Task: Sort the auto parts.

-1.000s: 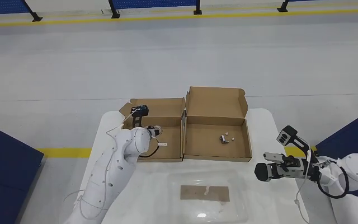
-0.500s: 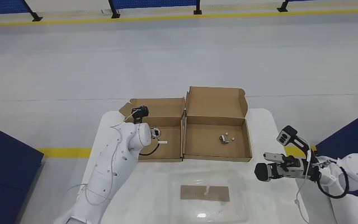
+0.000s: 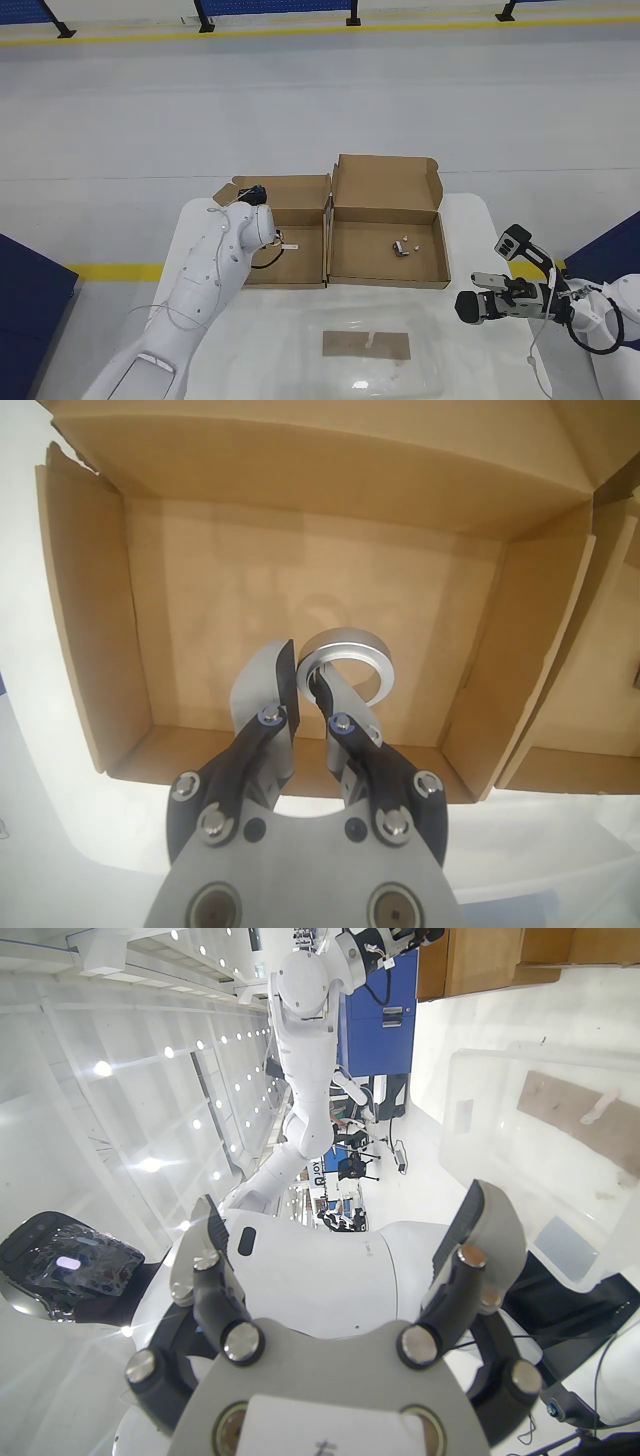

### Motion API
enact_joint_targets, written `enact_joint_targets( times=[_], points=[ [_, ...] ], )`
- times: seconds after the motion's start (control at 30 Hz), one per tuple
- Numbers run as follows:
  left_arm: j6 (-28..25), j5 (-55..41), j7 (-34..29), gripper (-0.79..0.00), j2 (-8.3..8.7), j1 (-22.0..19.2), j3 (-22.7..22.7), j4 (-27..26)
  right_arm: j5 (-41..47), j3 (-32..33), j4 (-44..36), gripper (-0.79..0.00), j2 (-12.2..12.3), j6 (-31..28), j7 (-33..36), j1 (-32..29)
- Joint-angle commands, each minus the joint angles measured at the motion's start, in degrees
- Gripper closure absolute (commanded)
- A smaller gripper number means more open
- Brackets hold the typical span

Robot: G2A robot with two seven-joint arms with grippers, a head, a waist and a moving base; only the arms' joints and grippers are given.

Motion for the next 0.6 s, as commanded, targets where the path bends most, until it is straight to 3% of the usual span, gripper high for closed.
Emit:
enact_joint_targets(
  times=[0.0,0.37,0.57],
  points=[
    [-0.2,-1.1,0.2,0.0,-0.89,-1.6,1.1,3.9,0.0,0.0,0.0,-0.785,0.0,0.0,0.0,0.0],
    [-1.0,-6.1,2.9,0.0,-5.65,-6.8,5.8,19.3,0.0,0.0,0.0,-0.785,0.0,0.0,0.0,0.0],
    [-0.8,-5.9,2.9,0.0,-5.77,-7.0,6.0,19.6,0.0,0.0,0.0,-0.785,0.0,0.0,0.0,0.0]
  ],
)
